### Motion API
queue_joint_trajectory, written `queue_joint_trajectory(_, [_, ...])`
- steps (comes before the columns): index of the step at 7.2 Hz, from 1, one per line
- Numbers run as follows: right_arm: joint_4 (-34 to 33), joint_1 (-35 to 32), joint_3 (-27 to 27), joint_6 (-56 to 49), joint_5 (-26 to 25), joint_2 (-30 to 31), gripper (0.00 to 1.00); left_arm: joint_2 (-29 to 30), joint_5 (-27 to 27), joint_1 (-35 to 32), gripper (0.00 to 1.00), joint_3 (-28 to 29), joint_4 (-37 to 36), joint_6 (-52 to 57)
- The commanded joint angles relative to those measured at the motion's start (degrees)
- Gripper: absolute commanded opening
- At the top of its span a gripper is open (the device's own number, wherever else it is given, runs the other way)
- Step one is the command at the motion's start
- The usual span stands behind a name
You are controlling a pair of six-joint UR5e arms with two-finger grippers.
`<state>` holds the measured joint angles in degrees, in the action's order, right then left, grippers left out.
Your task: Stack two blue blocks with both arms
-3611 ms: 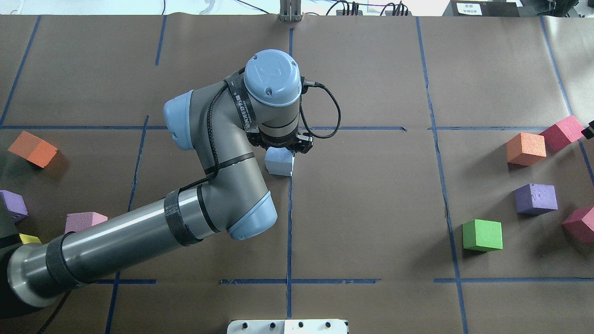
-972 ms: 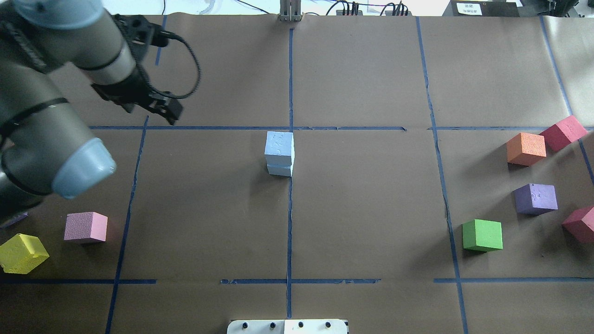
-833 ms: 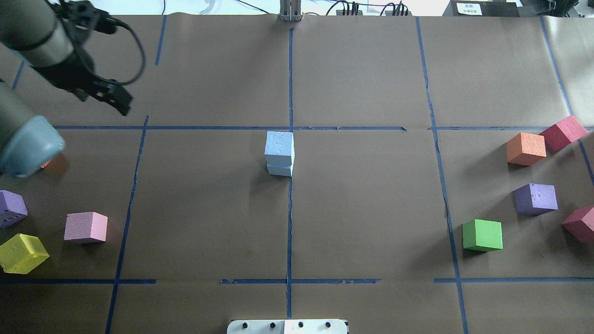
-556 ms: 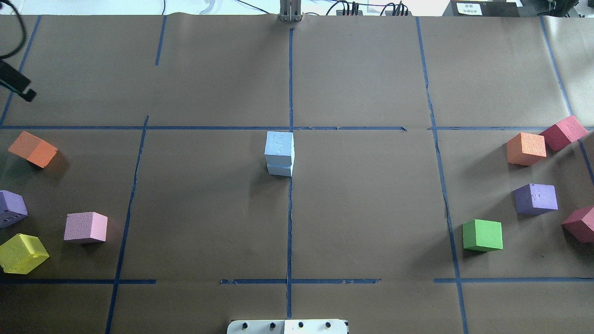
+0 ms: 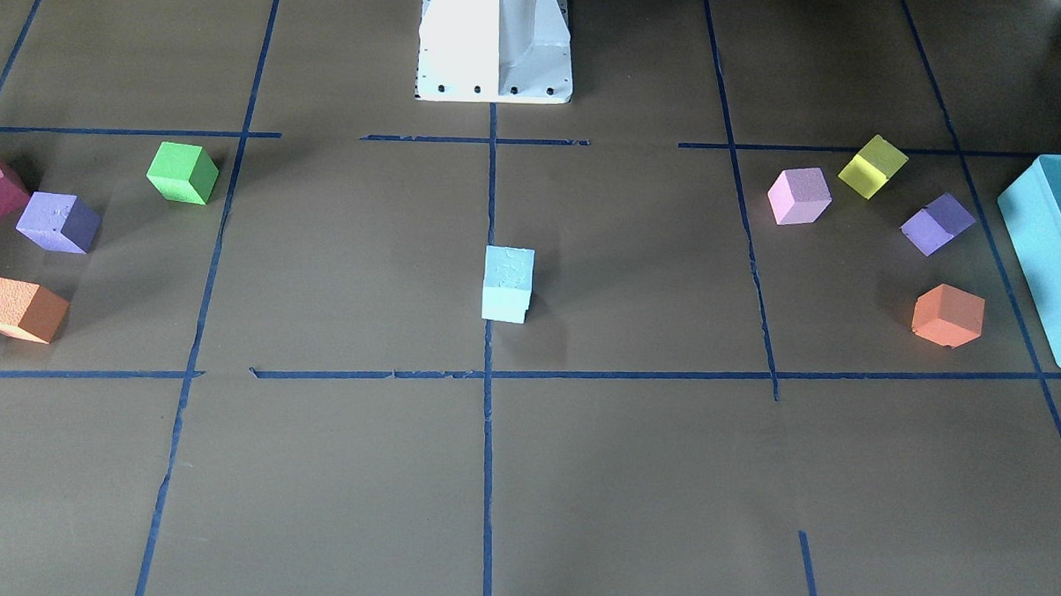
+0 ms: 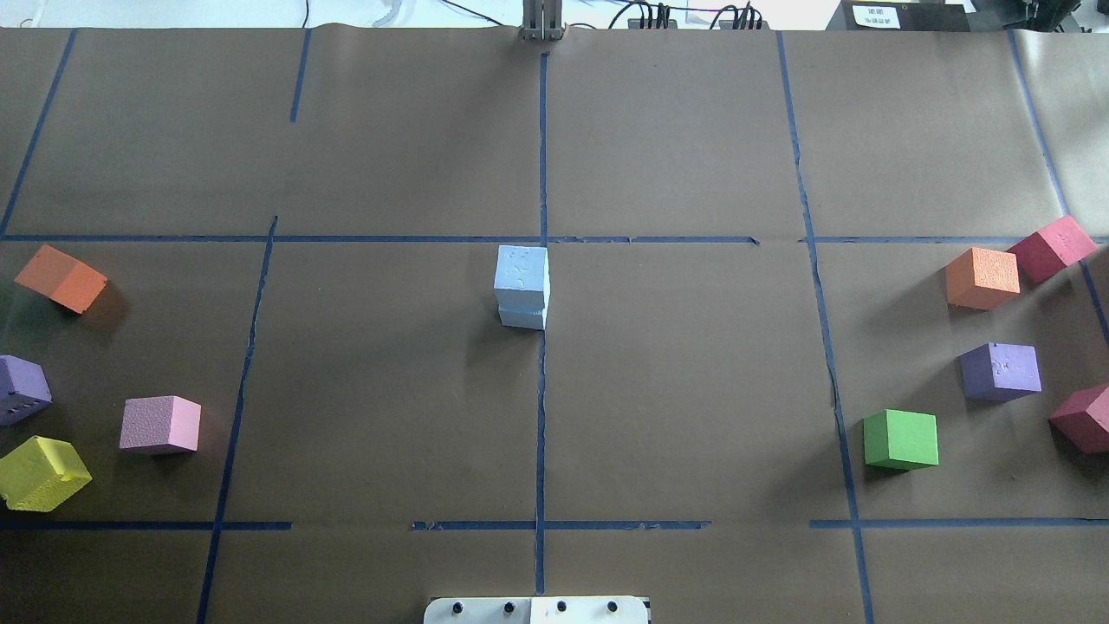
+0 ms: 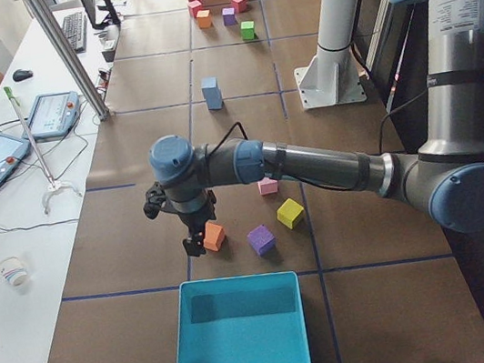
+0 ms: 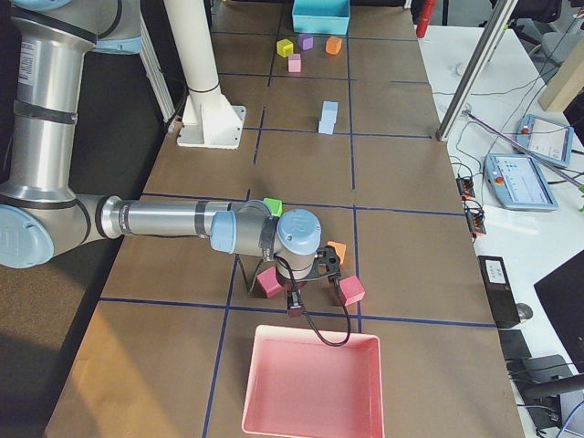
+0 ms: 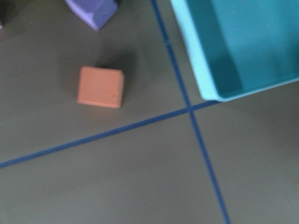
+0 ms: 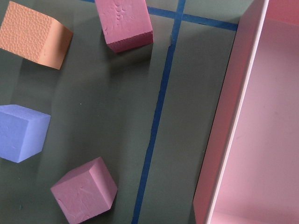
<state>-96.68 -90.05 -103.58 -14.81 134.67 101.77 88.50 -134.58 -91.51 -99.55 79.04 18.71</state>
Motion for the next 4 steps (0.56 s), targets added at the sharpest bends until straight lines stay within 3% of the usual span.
queue_joint_trajectory(1, [0.0,0.0,0.0,0.0,0.1,-0.2,1.00,-6.8,0.9,-1.6,1.00,1.4,2.3,1.1])
queue_joint_trajectory(2, [0.0,0.0,0.0,0.0,0.1,-0.2,1.00,-6.6,1.3,-1.6,1.00,3.4,2.9,1.0])
queue_joint_trajectory(4, [0.1,0.1,0.0,0.0,0.1,-0.4,1.00,-8.7,3.0,-3.2,1.00,-2.3,5.6,1.2])
